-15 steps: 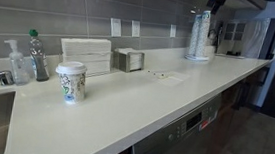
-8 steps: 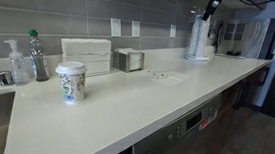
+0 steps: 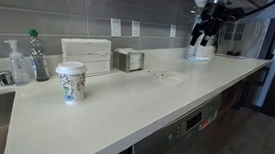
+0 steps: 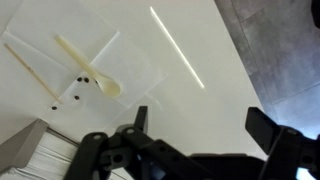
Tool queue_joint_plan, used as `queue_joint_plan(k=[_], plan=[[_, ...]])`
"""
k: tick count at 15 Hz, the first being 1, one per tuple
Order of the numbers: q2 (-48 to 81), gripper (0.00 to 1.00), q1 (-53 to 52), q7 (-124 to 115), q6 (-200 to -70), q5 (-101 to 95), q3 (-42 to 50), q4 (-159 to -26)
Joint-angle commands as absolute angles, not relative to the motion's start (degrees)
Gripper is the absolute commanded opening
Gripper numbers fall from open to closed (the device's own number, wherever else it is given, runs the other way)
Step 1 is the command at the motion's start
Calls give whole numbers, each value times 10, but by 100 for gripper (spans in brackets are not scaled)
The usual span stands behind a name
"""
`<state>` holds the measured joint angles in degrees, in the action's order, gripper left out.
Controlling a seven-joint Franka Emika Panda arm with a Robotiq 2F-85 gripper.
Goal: Remove a spoon from the paper towel on the counter top and move it to the left near the paper coffee cup with a lid
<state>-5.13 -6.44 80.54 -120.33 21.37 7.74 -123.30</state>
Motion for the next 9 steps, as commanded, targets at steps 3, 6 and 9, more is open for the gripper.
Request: queue_joint_plan(k=[3,6,9], plan=[[3,100,-35,827,-1310,240,40,-1230],[23,100,-31,832,-1329,245,34,-1223],[23,100,-29,832,-1329,245,34,-1217]])
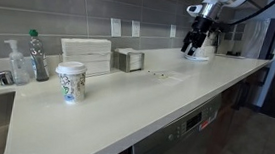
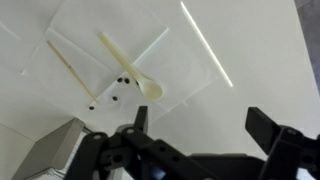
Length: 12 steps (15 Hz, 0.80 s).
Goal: Remove a spoon from the paper towel on the counter top and move it to the left near the paper coffee cup with a lid
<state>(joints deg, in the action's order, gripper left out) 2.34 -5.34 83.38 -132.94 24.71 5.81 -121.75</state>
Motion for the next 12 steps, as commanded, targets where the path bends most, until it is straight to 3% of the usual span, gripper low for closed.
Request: queue_joint_plan(k=[1,12], plan=[[23,100,-29,832,-1329,245,34,-1216],[151,100,23,1107,-1255,342,-9,-1117]])
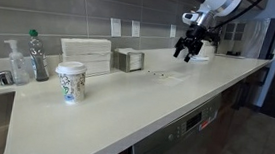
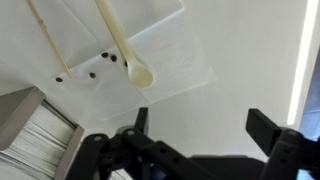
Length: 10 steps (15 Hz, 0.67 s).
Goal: Remove a spoon from the paper towel on the counter top and move it to the left near the paper coffee cup with a lid
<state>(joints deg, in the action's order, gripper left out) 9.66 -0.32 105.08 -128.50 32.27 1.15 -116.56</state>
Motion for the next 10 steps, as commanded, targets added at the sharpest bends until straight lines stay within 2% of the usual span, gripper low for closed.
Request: queue_joint_plan(k=[1,10], plan=[[165,100,27,1128,-1264,346,-15,-1108],[269,100,63,1178,-1267,328,-53,-1029]])
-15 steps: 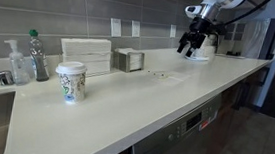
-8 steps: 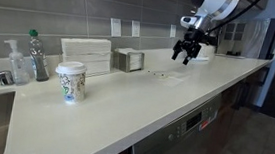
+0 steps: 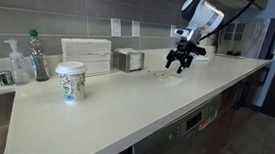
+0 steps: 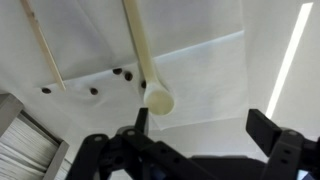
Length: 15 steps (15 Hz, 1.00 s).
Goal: Remove a spoon from the paper towel on the counter top and move it to the left near the paper coffee cup with a lid
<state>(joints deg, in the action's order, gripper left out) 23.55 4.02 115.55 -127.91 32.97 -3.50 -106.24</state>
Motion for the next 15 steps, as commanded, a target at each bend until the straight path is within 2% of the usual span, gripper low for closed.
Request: queue_joint_plan(k=[1,4,5,6,8,9,13,14,15], plan=[[276,100,66,1177,-1266,328,-55,-1022],[296,100,73,1165,-1264,321,-58,-1002],[301,94,77,1166,-1258,323,-60,-995],[307,83,79,1165,-1257,321,-61,-988],[317,76,82,1164,-1255,319,-64,-977],[321,66,83,1162,-1254,318,-65,-972],[337,50,87,1157,-1233,313,-69,-951],[341,51,88,1155,-1226,312,-69,-945],[344,44,87,1153,-1224,310,-69,-941]])
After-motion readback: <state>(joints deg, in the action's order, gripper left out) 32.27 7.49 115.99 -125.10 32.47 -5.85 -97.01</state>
